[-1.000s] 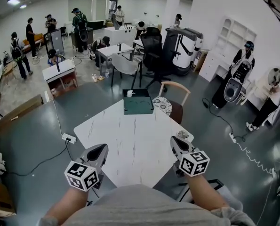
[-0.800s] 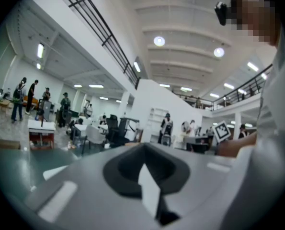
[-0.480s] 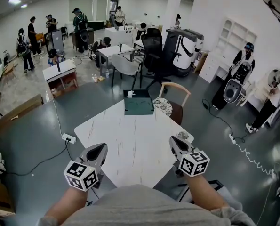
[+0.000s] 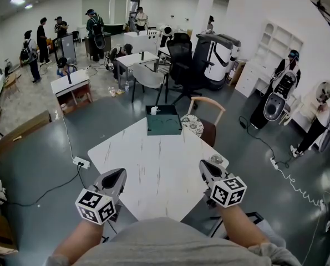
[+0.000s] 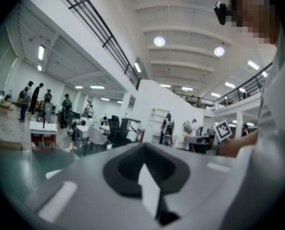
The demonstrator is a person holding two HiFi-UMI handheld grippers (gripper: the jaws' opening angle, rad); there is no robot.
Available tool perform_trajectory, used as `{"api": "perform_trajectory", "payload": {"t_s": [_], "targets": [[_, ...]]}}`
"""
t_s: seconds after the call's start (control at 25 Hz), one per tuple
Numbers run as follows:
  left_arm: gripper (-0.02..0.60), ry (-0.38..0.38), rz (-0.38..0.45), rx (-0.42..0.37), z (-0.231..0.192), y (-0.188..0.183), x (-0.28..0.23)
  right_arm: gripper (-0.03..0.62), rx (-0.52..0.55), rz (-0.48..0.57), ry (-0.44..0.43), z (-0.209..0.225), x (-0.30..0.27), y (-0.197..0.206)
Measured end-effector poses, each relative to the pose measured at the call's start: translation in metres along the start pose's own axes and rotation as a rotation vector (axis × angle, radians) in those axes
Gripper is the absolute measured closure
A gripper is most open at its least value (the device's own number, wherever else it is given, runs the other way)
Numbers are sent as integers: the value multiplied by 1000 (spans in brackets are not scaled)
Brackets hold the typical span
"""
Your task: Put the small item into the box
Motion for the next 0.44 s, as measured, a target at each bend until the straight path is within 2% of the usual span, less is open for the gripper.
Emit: {"api": "perform_trajectory", "payload": {"t_s": [0.44], "targets": [[577, -2, 1, -2, 4, 1, -2, 591, -2, -1, -1, 5, 3, 2]]}}
Point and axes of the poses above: the fingertips, and each gripper's own axes: x backward along the fingers, z to its right, y out of its underside, the point moved 7 cm from there along x, backward along the fingers, and after that the axes turned 8 degrees about z, right-handed, at the moved point
